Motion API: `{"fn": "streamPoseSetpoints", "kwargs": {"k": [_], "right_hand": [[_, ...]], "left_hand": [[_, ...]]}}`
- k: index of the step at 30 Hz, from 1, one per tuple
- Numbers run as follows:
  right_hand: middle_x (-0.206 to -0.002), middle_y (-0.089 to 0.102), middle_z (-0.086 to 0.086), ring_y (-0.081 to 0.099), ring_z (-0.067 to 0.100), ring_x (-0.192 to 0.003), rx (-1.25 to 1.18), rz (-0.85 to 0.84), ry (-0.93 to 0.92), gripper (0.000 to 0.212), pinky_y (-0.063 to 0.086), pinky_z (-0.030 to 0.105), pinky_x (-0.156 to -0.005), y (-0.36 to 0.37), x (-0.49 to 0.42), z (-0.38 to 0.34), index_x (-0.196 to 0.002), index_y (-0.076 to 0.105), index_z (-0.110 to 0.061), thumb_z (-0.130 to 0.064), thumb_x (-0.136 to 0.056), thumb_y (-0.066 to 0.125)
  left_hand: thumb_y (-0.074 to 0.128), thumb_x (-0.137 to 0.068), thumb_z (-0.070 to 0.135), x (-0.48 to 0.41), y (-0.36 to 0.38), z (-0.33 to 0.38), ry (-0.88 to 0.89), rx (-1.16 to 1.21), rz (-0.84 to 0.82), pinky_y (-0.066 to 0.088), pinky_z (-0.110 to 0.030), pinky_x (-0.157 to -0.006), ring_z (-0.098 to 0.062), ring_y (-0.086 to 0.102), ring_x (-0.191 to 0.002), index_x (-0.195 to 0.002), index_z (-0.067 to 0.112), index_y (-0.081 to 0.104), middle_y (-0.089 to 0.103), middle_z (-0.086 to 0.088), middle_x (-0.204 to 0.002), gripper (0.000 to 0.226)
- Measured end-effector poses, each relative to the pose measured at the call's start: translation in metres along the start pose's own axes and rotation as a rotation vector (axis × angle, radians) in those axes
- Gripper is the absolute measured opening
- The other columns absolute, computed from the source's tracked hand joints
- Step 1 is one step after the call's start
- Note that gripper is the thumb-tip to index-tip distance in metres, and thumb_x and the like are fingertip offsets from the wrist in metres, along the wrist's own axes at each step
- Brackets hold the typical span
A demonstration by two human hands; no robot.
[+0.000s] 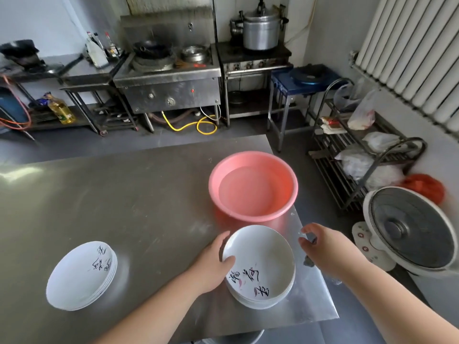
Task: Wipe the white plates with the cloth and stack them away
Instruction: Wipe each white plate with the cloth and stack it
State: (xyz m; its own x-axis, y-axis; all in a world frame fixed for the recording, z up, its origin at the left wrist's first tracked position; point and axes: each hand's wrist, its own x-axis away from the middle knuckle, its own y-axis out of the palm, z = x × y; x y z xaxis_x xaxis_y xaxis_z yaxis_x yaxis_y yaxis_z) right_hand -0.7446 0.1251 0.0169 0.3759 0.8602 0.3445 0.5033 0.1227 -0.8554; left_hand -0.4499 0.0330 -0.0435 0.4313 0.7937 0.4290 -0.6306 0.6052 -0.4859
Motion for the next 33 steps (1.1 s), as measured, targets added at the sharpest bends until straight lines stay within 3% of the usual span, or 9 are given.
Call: {"fn": "streamPoseSetpoints", "kwargs": {"k": [3,6,10,14,19,25,29,33], "right_hand": [[-0.064,0.068,-0.033,0.065,-0.011,-0.062,0.024,0.010,-0.041,0.027,0.059,0.028,-0.073,-0.007,-0.008,-0.025,-0.123,0.053,-0.043,-0.051,-0.098,0.048],[-0.062,0.067,-0.032,0.060,-0.015,-0.055,0.061,0.005,-0.108,0.027,0.053,0.025,-0.058,-0.001,-0.013,-0.066,-0.125,0.048,-0.046,-0.054,-0.099,0.047],[-0.064,0.071,-0.027,0.060,-0.006,-0.047,0.064,-0.033,-0.232,0.032,0.042,0.019,-0.047,0.031,-0.020,-0.135,-0.128,0.049,-0.042,-0.055,-0.099,0.048],[-0.070,0.074,-0.019,0.072,0.010,-0.092,0.125,-0.064,-0.354,0.041,0.057,0.027,-0.076,0.076,-0.033,-0.213,-0.128,0.057,-0.033,-0.057,-0.095,0.050],[-0.063,0.068,-0.033,0.068,0.003,-0.097,0.134,-0.177,-0.441,0.042,0.052,0.023,-0.073,0.147,-0.038,-0.310,-0.127,0.057,-0.034,-0.060,-0.095,0.048],[-0.070,0.074,-0.020,0.072,0.009,-0.079,0.192,-0.349,-0.371,0.026,0.055,0.021,-0.072,0.238,-0.044,-0.394,-0.106,0.064,-0.032,-0.045,-0.094,0.045],[-0.087,0.071,-0.008,0.066,0.016,-0.075,0.260,-0.370,-0.325,0.025,0.052,0.025,-0.063,0.283,-0.050,-0.420,-0.096,0.062,-0.026,-0.044,-0.097,0.045],[-0.071,0.061,-0.012,0.054,0.007,-0.062,0.287,-0.362,-0.273,0.028,0.036,0.023,-0.051,0.308,-0.048,-0.433,-0.082,0.050,-0.026,-0.048,-0.099,0.044]], "left_hand": [[0.063,-0.096,0.043,0.000,-0.031,-0.017,0.001,-0.035,0.068,0.033,-0.025,-0.110,-0.002,0.039,-0.141,-0.158,0.051,0.027,0.040,0.024,-0.152,0.072],[0.060,-0.097,0.046,0.009,-0.075,-0.047,-0.038,-0.094,0.162,0.037,-0.024,-0.107,-0.005,0.046,-0.139,-0.154,0.045,0.040,0.045,0.019,-0.156,0.060],[0.055,-0.096,0.053,0.039,-0.144,-0.101,-0.162,-0.209,0.271,0.045,-0.020,-0.086,0.002,0.062,-0.112,-0.148,0.045,0.045,0.050,0.025,-0.149,0.054],[0.052,-0.100,0.048,0.069,-0.207,-0.171,-0.320,-0.286,0.379,0.050,-0.031,-0.094,-0.014,0.064,-0.116,-0.145,0.038,0.051,0.062,0.015,-0.136,0.046],[0.057,-0.100,0.042,0.098,-0.264,-0.255,-0.503,-0.255,0.535,0.049,-0.028,-0.097,-0.021,0.064,-0.123,-0.149,0.026,0.051,0.058,0.003,-0.148,0.052],[0.052,-0.104,0.038,0.102,-0.306,-0.317,-0.560,-0.332,0.400,0.052,-0.035,-0.098,-0.026,0.065,-0.115,-0.129,0.018,0.063,0.069,-0.002,-0.128,0.034],[0.052,-0.102,0.045,0.095,-0.321,-0.336,-0.521,-0.382,0.330,0.052,-0.033,-0.069,-0.016,0.062,-0.079,-0.095,0.027,0.057,0.065,0.008,-0.089,0.020],[0.047,-0.100,0.046,0.088,-0.332,-0.345,-0.468,-0.467,0.280,0.036,-0.030,-0.055,-0.014,0.053,-0.065,-0.080,0.026,0.045,0.060,0.009,-0.078,0.028]]}}
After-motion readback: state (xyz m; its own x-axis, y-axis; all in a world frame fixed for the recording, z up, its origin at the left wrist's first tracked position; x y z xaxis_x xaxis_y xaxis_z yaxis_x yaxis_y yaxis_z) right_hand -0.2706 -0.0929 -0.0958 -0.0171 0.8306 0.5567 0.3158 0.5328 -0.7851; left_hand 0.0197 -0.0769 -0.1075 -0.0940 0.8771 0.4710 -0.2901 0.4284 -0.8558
